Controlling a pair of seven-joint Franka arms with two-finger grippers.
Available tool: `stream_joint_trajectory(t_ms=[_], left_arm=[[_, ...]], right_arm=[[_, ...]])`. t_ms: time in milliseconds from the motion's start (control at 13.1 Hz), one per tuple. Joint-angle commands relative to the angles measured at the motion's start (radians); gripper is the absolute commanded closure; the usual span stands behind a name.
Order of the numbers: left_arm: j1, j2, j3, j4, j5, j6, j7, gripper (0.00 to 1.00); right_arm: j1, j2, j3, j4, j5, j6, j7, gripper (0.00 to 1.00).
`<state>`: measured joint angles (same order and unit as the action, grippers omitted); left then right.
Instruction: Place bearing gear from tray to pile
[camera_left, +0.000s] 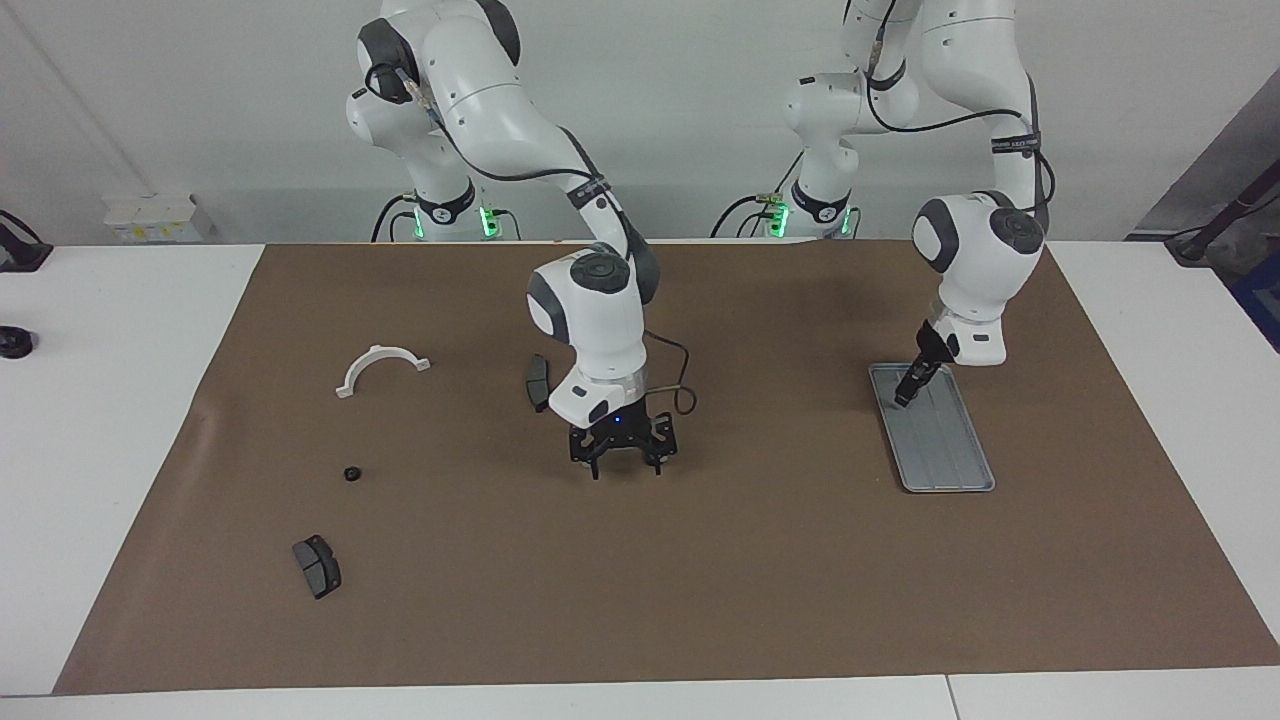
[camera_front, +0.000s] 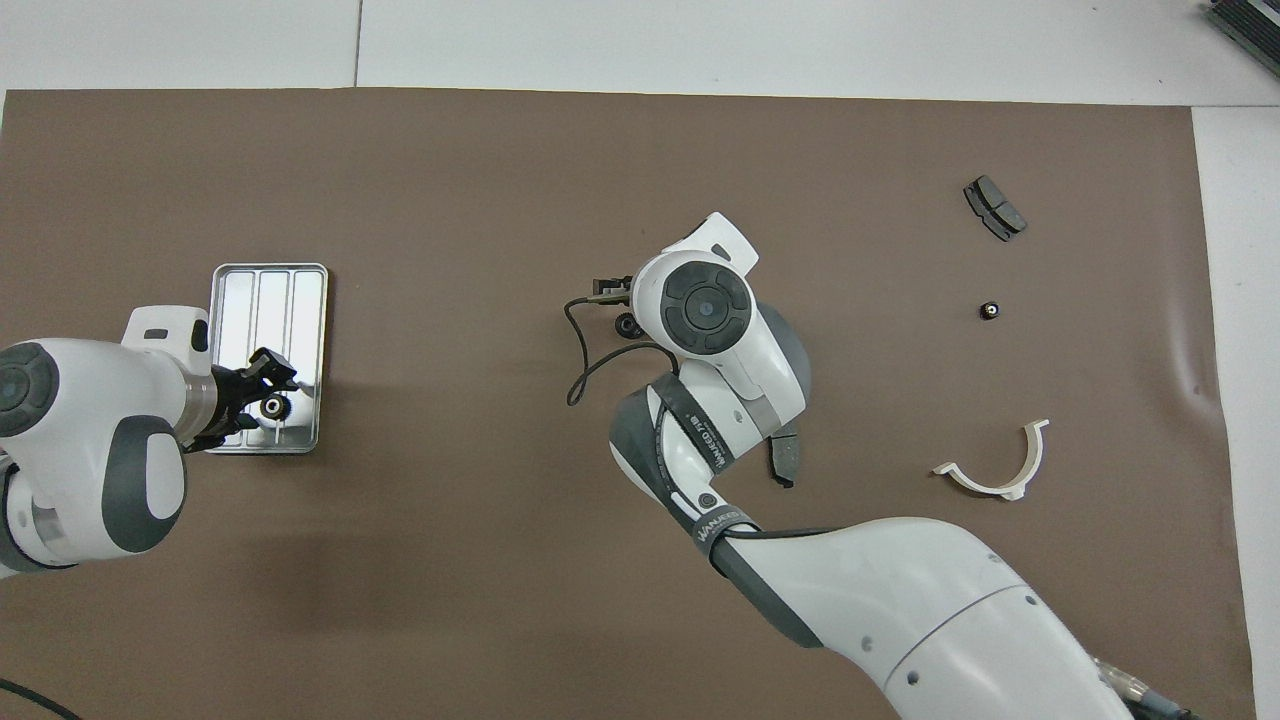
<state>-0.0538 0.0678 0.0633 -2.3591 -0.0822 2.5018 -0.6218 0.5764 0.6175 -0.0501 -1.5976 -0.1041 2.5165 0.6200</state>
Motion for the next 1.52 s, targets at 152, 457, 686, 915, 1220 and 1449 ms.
stream_joint_trajectory(t_ms=[152,457,686,915,1220,1449], left_arm=[[0.015,0.012,-0.005,-0.014,0.012,0.038,0.071,0.36],[0.014,0.033,-0.005,-0.011,0.012,0.063,0.076,0.39],[0.012,0.033,-0.005,-0.008,0.012,0.058,0.085,0.87],[0.008,0.04,-0.003,0.033,0.013,0.004,0.102,1.0],[0.008,0.021,-0.002,0.242,0.016,-0.258,0.181,1.0],[0.009,0.032,-0.003,0.455,0.03,-0.486,0.226,1.0]], right_arm=[[0.043,0.019,-0.005,0.033,-0.04,0.001,0.026,0.11],[0.059,0.013,-0.004,0.01,-0.043,-0.044,0.033,0.26],[0.059,0.001,-0.002,-0.005,-0.043,-0.094,0.032,0.37],[0.059,-0.002,-0.002,-0.013,-0.042,-0.104,0.033,0.52],[0.063,-0.012,-0.002,-0.03,-0.042,-0.104,0.033,0.77],[0.047,-0.01,-0.005,-0.009,-0.043,-0.142,0.029,0.93]])
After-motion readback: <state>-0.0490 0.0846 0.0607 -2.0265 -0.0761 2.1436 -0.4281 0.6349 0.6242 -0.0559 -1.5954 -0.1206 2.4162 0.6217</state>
